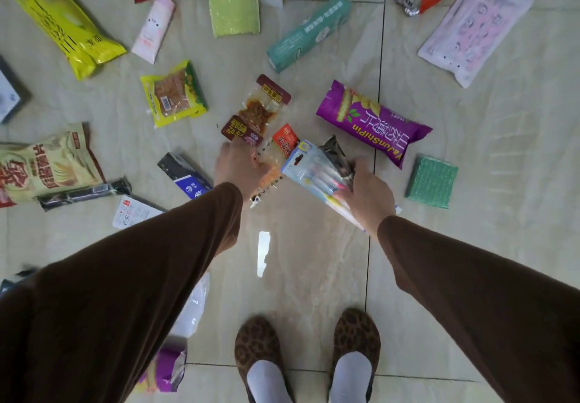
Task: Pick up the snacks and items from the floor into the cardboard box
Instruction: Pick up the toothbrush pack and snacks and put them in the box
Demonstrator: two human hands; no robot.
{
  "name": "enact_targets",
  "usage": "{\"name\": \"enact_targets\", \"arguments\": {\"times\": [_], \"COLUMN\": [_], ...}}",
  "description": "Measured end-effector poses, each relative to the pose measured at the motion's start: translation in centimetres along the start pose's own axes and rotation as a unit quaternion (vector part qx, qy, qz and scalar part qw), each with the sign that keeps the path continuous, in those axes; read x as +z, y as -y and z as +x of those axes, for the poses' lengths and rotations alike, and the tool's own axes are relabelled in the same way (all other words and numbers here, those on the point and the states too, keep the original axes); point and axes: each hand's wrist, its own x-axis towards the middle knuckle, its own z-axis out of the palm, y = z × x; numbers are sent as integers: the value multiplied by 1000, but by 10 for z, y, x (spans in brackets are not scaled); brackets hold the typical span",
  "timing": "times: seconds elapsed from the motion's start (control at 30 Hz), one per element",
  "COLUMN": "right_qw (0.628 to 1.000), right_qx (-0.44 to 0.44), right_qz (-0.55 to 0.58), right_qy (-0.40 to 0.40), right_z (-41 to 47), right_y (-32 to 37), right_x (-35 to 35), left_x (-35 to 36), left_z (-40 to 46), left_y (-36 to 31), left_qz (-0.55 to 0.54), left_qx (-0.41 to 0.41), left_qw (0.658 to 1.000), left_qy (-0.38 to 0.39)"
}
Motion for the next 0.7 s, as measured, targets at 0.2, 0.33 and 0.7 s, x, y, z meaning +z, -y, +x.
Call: {"name": "enact_targets", "arguments": {"times": [0.2,0.33,0.7], "right_qw": [983,985,988], "right_qx": [-124,-105,-58], "right_qz": [-22,44,-124], "right_qy": [-130,-129,-70], "right_z": [20,34,74], "right_y": [11,16,-4], "right_x": [-28,-45,-63], "left_x": [-24,-16,5], "left_z": [49,66,40], "left_y": [-8,-11,-16], "left_qz": [-25,-44,-22], "left_qx": [-3,-31,-5], "left_qw": [996,998,1000], "left_qy": [-88,-29,-21]}}
